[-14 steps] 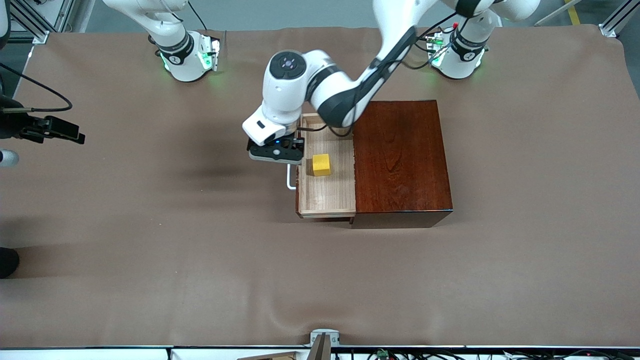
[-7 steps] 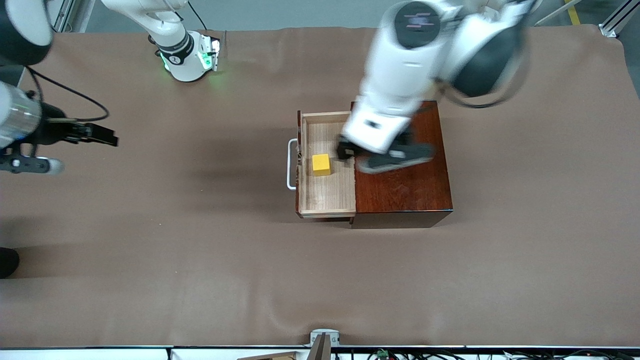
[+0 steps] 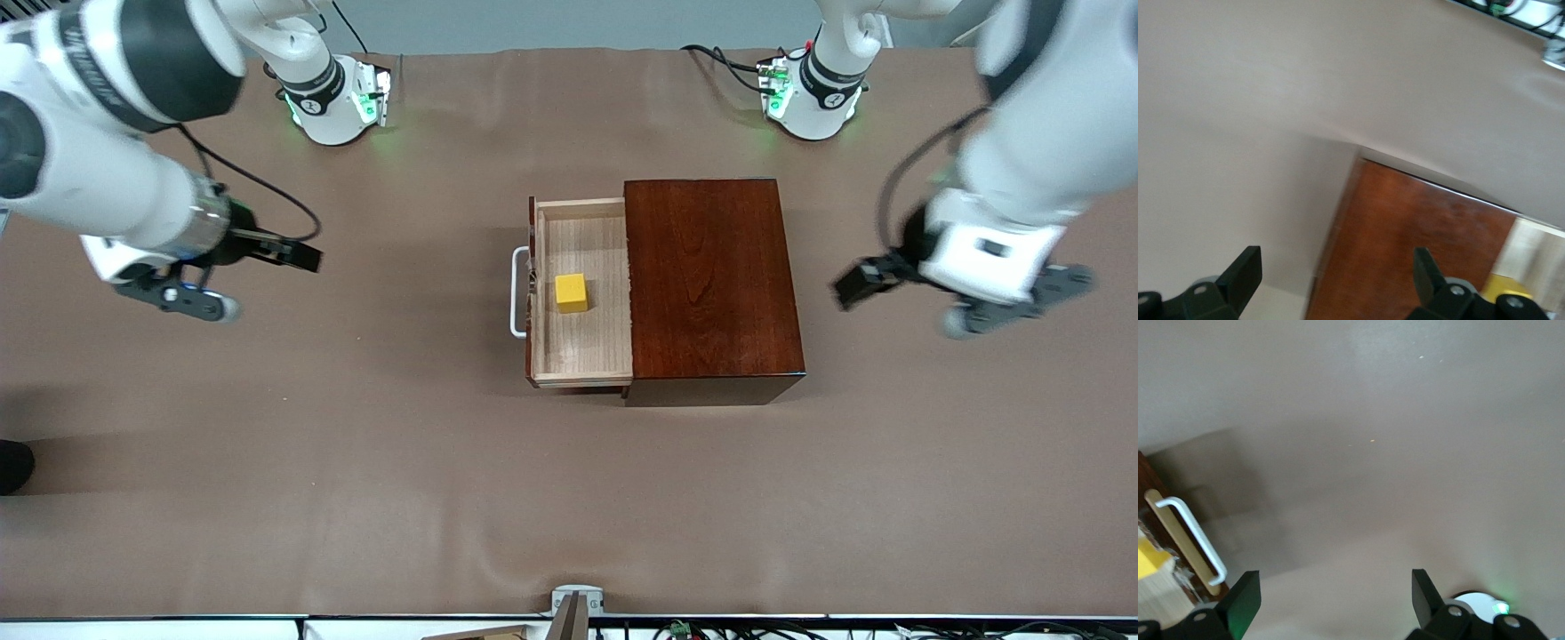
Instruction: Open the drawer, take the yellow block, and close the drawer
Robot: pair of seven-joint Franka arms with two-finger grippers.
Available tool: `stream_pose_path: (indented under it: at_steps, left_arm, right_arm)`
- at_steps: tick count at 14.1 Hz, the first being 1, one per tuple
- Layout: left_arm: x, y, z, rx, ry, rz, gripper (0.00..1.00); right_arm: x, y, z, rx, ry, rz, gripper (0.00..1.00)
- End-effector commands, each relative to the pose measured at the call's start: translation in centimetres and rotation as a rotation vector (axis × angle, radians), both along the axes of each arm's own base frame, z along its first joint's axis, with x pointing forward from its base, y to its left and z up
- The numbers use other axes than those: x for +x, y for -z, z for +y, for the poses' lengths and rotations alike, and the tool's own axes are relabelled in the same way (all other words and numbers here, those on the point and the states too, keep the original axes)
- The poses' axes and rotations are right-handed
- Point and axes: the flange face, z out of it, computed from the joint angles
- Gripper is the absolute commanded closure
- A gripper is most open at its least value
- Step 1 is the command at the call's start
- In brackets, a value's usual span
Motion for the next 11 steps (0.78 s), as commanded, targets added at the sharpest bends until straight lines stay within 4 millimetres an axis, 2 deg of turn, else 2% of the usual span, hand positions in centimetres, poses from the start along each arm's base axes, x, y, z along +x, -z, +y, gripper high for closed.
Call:
stream_pose_path:
  at_steps: [1,3,4,5,7,9,11]
  left_arm:
    - [-2.0,0.2,5.0,-0.027,0.094,0.029,0.0]
    - [-2.2,0.8,8.2,-0.043,0.12,0.036,0.0]
    - [-2.1,0.6,9.4,-0.044,0.18,0.019,0.0]
    - [-1.9,0.7,10.2,-0.044,0.258,0.008,0.0]
    - [-1.6,1.2,10.8,-0.033,0.29,-0.005,0.0]
    - [-1.4,1.2,10.8,-0.028,0.291,-0.017,0.0]
    - [-1.3,1.0,10.9,-0.028,0.29,-0.023,0.0]
  right_arm:
    - [0.3,2.0,4.4,-0.006,0.116,0.006,0.0]
    - [0.5,4.1,8.0,-0.004,0.186,-0.005,0.0]
    - [0.8,5.3,9.3,-0.004,0.222,-0.005,0.0]
    - [0.5,5.8,10.4,-0.003,0.259,0.001,0.0]
    - [-0.5,6.8,13.2,-0.004,0.291,0.018,0.0]
    - [-2.1,8.0,17.0,-0.034,0.381,0.016,0.0]
    - [-2.2,9.1,19.0,-0.047,0.512,0.001,0.0]
